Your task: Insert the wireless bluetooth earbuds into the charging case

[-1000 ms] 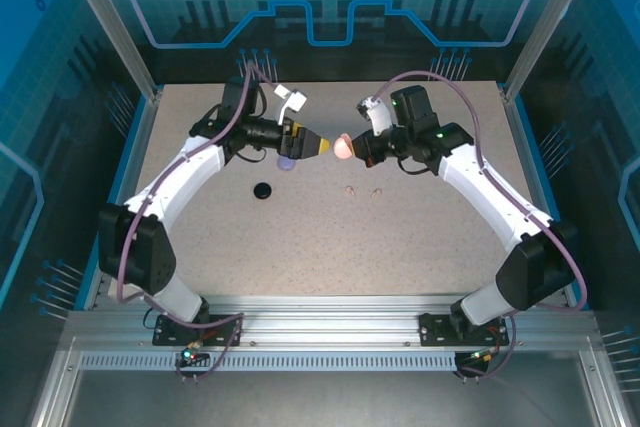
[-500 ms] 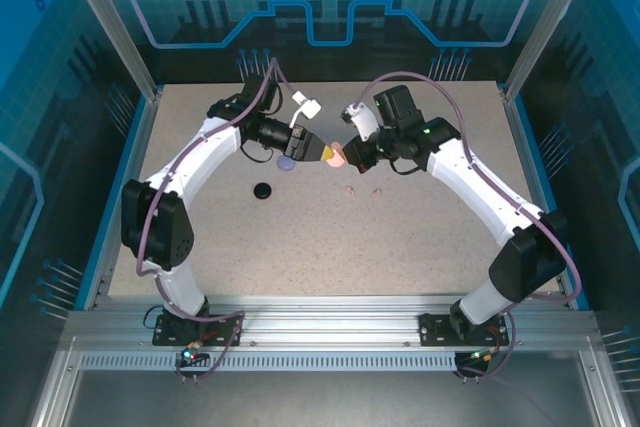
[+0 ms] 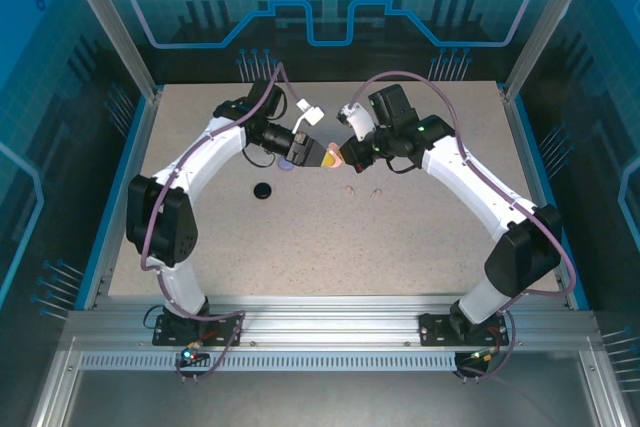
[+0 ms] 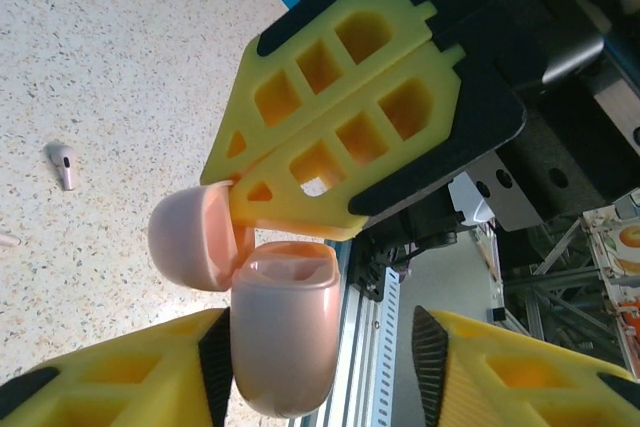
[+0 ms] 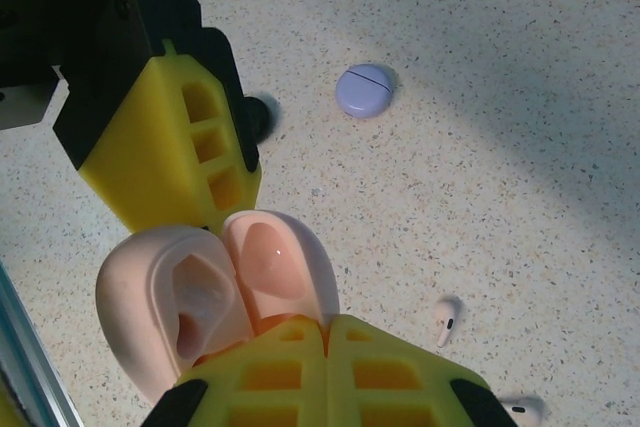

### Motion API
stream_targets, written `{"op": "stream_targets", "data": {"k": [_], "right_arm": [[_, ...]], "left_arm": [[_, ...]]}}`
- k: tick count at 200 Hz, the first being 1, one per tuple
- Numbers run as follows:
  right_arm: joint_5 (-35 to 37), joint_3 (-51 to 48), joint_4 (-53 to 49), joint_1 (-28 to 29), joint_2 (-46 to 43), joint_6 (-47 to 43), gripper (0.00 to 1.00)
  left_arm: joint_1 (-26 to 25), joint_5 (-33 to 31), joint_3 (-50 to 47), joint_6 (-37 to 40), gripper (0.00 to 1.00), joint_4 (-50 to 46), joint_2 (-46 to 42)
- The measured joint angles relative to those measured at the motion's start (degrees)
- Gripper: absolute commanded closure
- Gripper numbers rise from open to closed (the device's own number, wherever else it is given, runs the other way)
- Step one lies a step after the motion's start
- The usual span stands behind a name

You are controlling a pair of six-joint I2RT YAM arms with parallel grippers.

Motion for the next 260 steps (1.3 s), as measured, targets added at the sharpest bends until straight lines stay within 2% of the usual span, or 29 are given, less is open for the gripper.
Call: {"op": "stream_targets", "data": {"k": [25, 151, 192, 239, 260], "right_arm": [[0.0, 0.07, 0.0, 0.0, 0.0, 0.0, 1.0], [0.09, 0.09, -0.02, 0.04, -0.02, 0.02, 1.0], [0.63, 0.09, 0.0, 0.04, -0.02, 0.07, 1.0], [1.22, 0.09, 0.31, 0.04, -0.2, 0.28, 1.0], [1.6, 0.07, 0.44, 0.0, -0.42, 0.63, 0.89]], "left_arm": [[-0.44, 0.17, 0.68, 0.07, 0.51, -0.24, 0.79], [-1.01, -0.33, 0.76, 0.87, 0.74, -0.2, 1.73], [-0.98, -0.52, 0.76, 0.48, 0.87, 0.15, 1.73], [-0.98, -0.55, 0.7, -0.46, 0.97, 1.4, 1.73], [-0.98, -0.5, 0.52, -0.7, 1.0, 2.25, 1.7]]}}
